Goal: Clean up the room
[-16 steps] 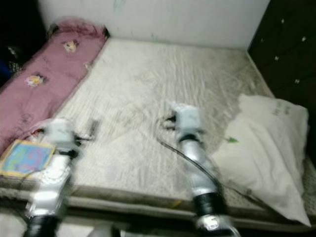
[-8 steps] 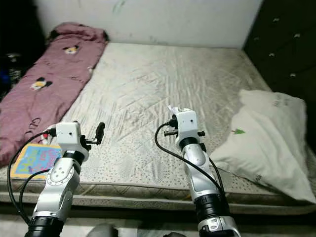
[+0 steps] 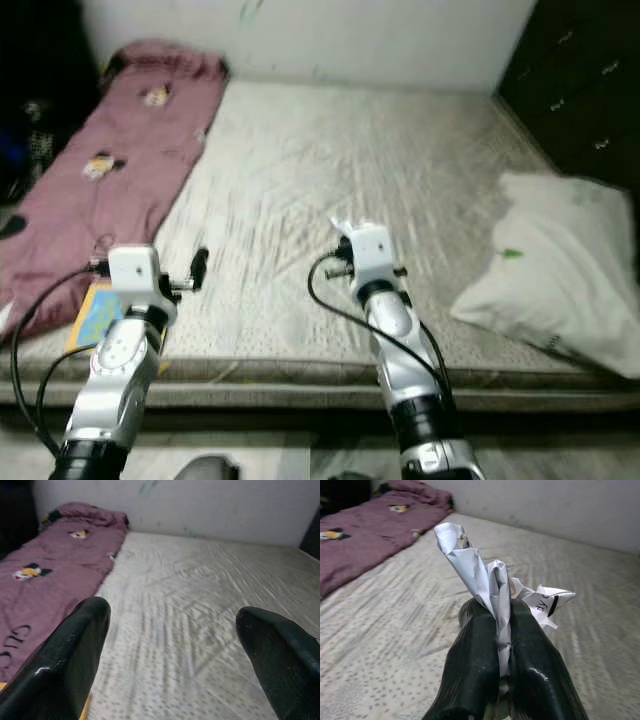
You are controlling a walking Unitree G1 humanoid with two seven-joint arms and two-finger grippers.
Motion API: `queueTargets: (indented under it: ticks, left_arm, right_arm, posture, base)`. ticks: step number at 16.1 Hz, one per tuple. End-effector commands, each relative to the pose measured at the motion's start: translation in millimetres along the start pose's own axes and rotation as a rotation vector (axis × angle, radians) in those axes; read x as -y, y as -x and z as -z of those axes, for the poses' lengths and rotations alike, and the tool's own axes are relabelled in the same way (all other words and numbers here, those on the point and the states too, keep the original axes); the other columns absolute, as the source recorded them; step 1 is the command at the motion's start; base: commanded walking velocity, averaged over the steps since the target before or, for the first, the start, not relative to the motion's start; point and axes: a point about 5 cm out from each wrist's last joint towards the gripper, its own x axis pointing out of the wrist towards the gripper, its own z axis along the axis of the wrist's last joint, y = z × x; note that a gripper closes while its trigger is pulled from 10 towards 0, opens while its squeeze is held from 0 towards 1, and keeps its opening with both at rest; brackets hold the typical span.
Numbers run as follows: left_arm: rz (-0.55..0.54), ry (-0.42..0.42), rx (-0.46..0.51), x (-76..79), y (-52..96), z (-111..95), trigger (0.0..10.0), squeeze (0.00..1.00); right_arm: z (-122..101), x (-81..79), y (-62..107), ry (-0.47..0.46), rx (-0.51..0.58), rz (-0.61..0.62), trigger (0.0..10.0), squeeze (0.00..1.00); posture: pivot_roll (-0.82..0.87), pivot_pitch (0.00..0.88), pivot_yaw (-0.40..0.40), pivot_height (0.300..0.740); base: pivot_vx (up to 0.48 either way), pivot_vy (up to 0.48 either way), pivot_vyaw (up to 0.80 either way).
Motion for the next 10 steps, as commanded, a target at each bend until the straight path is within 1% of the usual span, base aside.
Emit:
queueTargets:
  ticks: [1, 2, 3, 4, 5, 7, 8, 10]
  left_arm:
    - [-0.086, -0.035, 0.023, -15.3, 2.2, -5.2, 10.0, 0.00]
    - [-0.110, -0.060, 0.032, -17.1, 3.3, -6.9, 10.0, 0.00]
    - [-0.064, 0.000, 0.045, -14.6, 3.1, -7.5, 10.0, 0.00]
    - [-0.032, -0.001, 0.047, -10.6, 3.7, -7.4, 10.0, 0.00]
    - [-0.031, -0.013, 0.046, -9.4, 4.0, -7.3, 10.0, 0.00]
    - [-0.042, 0.004, 0.045, -10.5, 3.9, -6.9, 10.0, 0.00]
    - [-0.047, 0.017, 0.049, -11.4, 3.8, -6.9, 10.0, 0.00]
    - [-0.036, 0.021, 0.044, -10.9, 3.5, -6.4, 10.0, 0.00]
  right_arm:
    - [-8.5, -3.3, -1.7, 0.035, 0.033, 0.010, 10.0, 0.00]
    - [-10.9, -0.8, -1.2, 0.046, 0.054, 0.036, 10.0, 0.00]
    - [-10.4, 2.0, -0.1, 0.031, 0.057, 0.056, 10.0, 0.00]
    - [-7.9, 5.3, 1.4, 0.010, 0.044, 0.083, 10.0, 0.00]
    - [-6.9, 6.3, 2.0, -0.004, 0.040, 0.088, 10.0, 0.00]
    - [-7.6, 5.4, 4.4, -0.008, 0.071, 0.085, 10.0, 0.00]
    - [-8.5, 3.0, 5.1, 0.009, 0.083, 0.074, 10.0, 0.00]
    - [-8.1, 2.9, 5.0, 0.000, 0.083, 0.077, 10.0, 0.00]
  posture:
    - [0.09, 0.000, -0.053, 0.740]
    - [0.09, 0.000, -0.053, 0.740]
    - [0.09, 0.000, -0.055, 0.740]
    - [0.09, 0.000, -0.054, 0.740]
    - [0.09, 0.000, -0.054, 0.740]
    - [0.09, 0.000, -0.049, 0.740]
    - [0.09, 0.000, -0.049, 0.740]
    - [0.08, 0.000, -0.046, 0.740]
  base:
    - [0.000, 0.000, 0.00]
    - [0.000, 0.000, 0.00]
    - [0.000, 0.000, 0.00]
    - [0.000, 0.000, 0.00]
    - [0.000, 0.000, 0.00]
    - [0.000, 0.000, 0.00]
    - [0.000, 0.000, 0.00]
    - [0.000, 0.000, 0.00]
